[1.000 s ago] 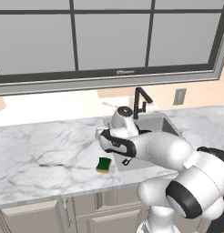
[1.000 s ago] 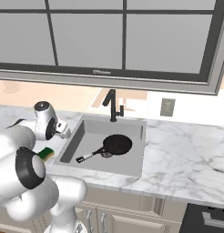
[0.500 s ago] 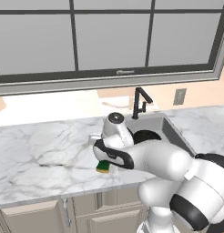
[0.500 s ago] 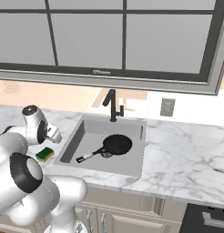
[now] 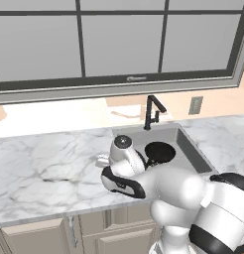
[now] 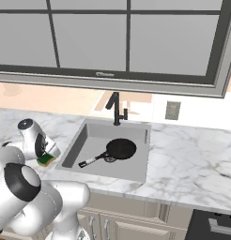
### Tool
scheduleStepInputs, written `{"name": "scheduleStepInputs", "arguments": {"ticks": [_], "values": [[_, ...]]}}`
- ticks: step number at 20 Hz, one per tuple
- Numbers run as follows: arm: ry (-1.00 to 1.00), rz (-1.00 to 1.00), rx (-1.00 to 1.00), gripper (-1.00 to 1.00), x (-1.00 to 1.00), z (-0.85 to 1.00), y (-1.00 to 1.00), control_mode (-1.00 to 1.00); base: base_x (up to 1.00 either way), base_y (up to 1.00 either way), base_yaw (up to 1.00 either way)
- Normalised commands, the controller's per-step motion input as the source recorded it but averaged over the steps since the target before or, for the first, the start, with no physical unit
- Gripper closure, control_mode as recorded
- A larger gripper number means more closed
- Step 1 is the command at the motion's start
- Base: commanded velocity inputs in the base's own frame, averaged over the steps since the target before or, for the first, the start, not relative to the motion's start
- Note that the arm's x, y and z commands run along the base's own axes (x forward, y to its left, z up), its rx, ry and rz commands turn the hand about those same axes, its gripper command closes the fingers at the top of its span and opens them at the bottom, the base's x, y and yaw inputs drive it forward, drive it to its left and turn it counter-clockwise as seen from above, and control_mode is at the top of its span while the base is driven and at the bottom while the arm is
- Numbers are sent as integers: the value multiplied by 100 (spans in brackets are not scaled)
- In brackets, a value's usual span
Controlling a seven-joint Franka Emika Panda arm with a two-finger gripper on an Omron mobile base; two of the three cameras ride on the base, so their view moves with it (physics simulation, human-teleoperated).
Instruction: Pick the pan and sponge and place them into the sink. Then turn on the water.
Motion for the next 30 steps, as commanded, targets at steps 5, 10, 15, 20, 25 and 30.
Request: {"name": "scheduleStepInputs", "arguments": {"ticks": [5, 10, 15, 20, 25, 30], "values": [[0, -10, 1, -100, -5, -29, 0, -100, 0, 0, 0], [0, -9, 5, -100, 1, -16, 0, -100, 0, 0, 0], [0, -6, 8, -100, 18, -10, 0, -100, 0, 0, 0], [1, -4, 6, -100, 24, -16, 0, -100, 0, 0, 0], [4, -1, 3, -100, 30, -14, 14, -100, 0, 0, 0], [7, 0, 0, -100, 23, -30, 24, -100, 0, 0, 0]]}}
